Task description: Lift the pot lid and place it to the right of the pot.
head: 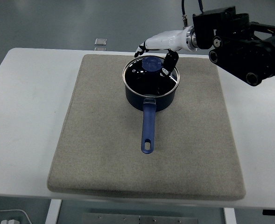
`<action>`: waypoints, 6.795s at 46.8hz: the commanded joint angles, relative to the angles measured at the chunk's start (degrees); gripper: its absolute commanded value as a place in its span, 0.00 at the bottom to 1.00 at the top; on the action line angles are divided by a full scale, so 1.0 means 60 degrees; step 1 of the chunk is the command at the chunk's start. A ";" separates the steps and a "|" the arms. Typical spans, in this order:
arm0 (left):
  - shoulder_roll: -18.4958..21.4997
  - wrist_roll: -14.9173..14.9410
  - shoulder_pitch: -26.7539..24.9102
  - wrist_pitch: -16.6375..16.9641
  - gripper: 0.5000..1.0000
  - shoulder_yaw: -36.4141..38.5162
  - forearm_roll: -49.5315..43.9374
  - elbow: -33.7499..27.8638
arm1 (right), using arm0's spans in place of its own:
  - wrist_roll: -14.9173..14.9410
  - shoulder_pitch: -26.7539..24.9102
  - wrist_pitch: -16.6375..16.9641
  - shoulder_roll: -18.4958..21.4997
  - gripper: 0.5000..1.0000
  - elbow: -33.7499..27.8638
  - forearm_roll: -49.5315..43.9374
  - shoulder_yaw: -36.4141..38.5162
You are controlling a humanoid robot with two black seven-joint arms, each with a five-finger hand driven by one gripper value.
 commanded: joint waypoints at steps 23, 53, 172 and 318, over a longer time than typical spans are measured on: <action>0.0000 -0.0002 0.0006 -0.0010 1.00 0.0000 0.0000 0.0000 | 0.0009 -0.0084 -0.0160 0.0022 0.57 -0.0166 -0.0133 -0.0030; 0.0000 0.0012 -0.0009 0.0005 1.00 0.0000 0.0000 0.0000 | 0.0009 -0.0099 -0.0102 0.0037 0.48 -0.0107 -0.0148 -0.0001; 0.0000 -0.0002 0.0006 0.0005 1.00 0.0000 0.0000 0.0000 | 0.0009 0.0238 0.0602 -0.1633 0.00 -0.0180 0.0057 0.0072; 0.0000 0.0012 0.0006 -0.0010 1.00 0.0000 0.0000 0.0000 | -0.0050 -0.1988 0.0089 -0.1780 0.75 -0.0942 0.8565 0.1845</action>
